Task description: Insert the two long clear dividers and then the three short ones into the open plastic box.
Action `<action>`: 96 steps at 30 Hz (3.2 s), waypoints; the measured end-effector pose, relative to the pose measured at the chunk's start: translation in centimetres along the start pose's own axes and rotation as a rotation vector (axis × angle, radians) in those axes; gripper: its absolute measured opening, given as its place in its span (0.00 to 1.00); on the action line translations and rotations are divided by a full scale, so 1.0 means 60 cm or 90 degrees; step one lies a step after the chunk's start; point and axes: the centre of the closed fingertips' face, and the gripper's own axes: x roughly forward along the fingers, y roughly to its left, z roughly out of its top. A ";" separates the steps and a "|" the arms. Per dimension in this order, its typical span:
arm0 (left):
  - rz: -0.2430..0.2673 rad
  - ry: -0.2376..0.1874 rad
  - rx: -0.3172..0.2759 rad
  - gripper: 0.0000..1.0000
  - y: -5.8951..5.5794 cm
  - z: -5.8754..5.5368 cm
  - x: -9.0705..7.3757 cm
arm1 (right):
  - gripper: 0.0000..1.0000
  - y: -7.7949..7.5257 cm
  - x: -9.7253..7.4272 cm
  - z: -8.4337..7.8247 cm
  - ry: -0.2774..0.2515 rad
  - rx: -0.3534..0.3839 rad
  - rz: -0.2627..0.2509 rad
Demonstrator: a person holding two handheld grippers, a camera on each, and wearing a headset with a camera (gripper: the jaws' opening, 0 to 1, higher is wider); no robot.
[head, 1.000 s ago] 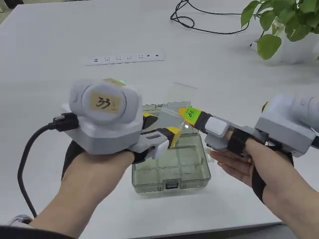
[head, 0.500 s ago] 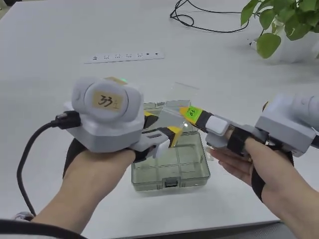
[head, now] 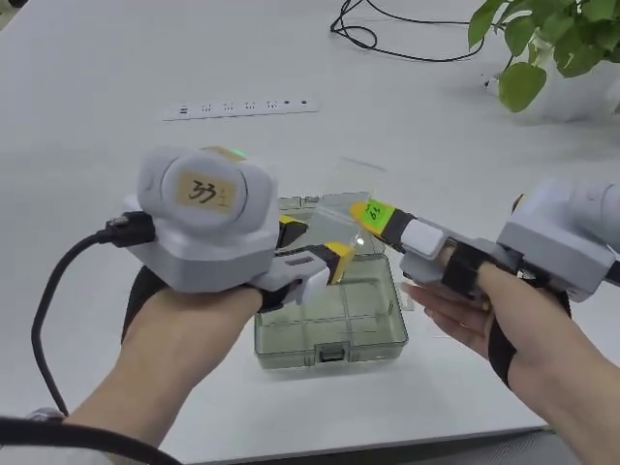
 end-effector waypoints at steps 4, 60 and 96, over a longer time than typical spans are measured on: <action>-0.001 0.003 0.000 0.30 -0.001 -0.003 0.001 | 0.03 -0.002 -0.001 -0.001 0.008 -0.014 -0.005; -0.034 0.033 0.113 1.00 0.036 -0.065 -0.031 | 0.02 -0.062 -0.005 -0.021 0.276 -0.046 -0.178; -0.083 0.013 0.106 0.98 0.043 -0.101 -0.039 | 0.02 -0.138 -0.017 -0.048 0.542 -0.057 -0.428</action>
